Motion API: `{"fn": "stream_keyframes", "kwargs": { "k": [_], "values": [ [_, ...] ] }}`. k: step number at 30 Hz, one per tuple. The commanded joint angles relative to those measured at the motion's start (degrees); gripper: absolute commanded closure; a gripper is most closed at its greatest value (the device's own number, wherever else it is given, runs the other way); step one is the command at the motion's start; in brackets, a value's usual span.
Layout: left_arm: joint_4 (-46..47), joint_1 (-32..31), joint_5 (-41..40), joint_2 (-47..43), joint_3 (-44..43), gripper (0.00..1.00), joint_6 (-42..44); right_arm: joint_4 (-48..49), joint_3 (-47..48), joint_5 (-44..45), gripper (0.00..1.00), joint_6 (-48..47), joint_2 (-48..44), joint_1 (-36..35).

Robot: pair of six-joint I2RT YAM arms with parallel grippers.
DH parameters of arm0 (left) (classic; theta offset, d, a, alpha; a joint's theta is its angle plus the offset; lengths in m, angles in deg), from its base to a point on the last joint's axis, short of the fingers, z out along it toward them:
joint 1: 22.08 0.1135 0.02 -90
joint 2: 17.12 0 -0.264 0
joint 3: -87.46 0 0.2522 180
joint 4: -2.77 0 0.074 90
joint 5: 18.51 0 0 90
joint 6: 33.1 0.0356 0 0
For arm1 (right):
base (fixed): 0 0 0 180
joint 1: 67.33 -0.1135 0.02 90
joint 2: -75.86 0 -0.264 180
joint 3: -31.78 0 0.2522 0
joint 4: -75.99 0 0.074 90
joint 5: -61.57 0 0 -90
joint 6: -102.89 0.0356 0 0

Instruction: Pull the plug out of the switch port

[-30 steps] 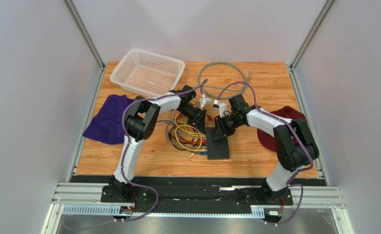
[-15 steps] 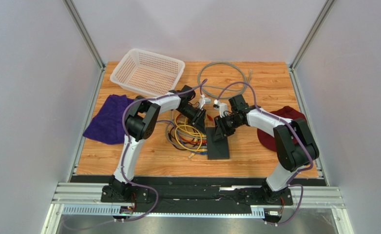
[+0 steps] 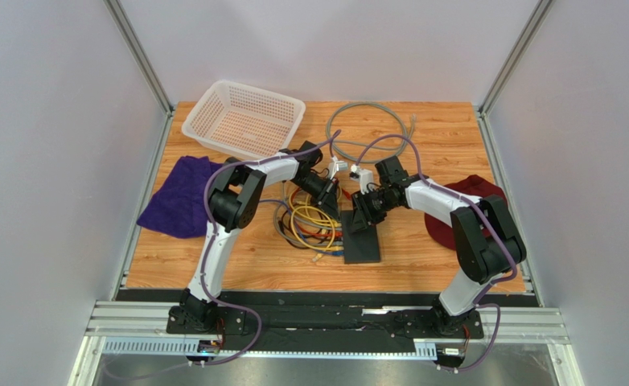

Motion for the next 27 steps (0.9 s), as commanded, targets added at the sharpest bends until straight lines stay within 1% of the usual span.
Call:
{"fn": "stream_keyframes", "kwargs": {
  "k": [1, 8, 12, 13, 14, 15, 17, 19, 22, 25, 27],
  "values": [
    [2.03, -0.86, 0.20, 0.87, -2.03, 1.00, 0.06, 2.17, -0.53, 4.65, 0.65, -0.80, 0.19, -1.63],
    [-0.15, -0.95, -0.68, 0.61, -2.12, 1.00, 2.17, 1.90, -0.09, 5.97, 0.65, -0.54, 0.89, -1.98],
    [-2.71, -0.86, -1.65, 0.08, -0.80, 1.00, 6.37, 1.90, -0.18, 6.06, 0.65, -0.45, 0.89, -1.98],
    [-3.93, -0.86, -1.65, 0.26, -1.32, 1.00, 7.69, 1.99, -0.27, 6.06, 0.65, -0.45, 0.81, -1.98],
    [-7.68, -0.69, -1.47, 1.48, -2.29, 1.00, 9.10, 1.99, -0.18, 6.06, 0.65, -0.45, 0.80, -1.98],
    [-9.55, -0.68, -1.12, 2.19, -3.51, 1.00, 11.11, 2.08, -0.18, 6.06, 0.65, -0.45, 0.80, -1.98],
    [-13.15, -0.51, 0.01, 4.20, -7.21, 1.00, 11.75, 1.99, -0.18, 5.97, 0.65, -0.54, 0.80, -2.07],
    [-13.78, -0.25, 0.37, 4.83, -9.93, 1.00, 10.88, 2.08, -0.35, 6.06, 0.65, -0.54, 0.72, -1.98],
    [-13.00, -0.33, 0.37, 5.18, -10.91, 1.00, 9.73, 2.17, -0.62, 6.15, 0.65, -0.54, 0.37, -1.98],
    [-12.99, -0.33, 0.81, 4.92, -9.07, 1.00, 9.99, 2.34, -0.70, 6.32, 0.65, -0.63, 0.02, -1.98],
    [-13.78, -0.42, 1.17, 4.57, -6.88, 1.00, 11.65, 2.34, -0.79, 6.41, 0.65, -0.63, -0.07, -2.07]
  ]
}}
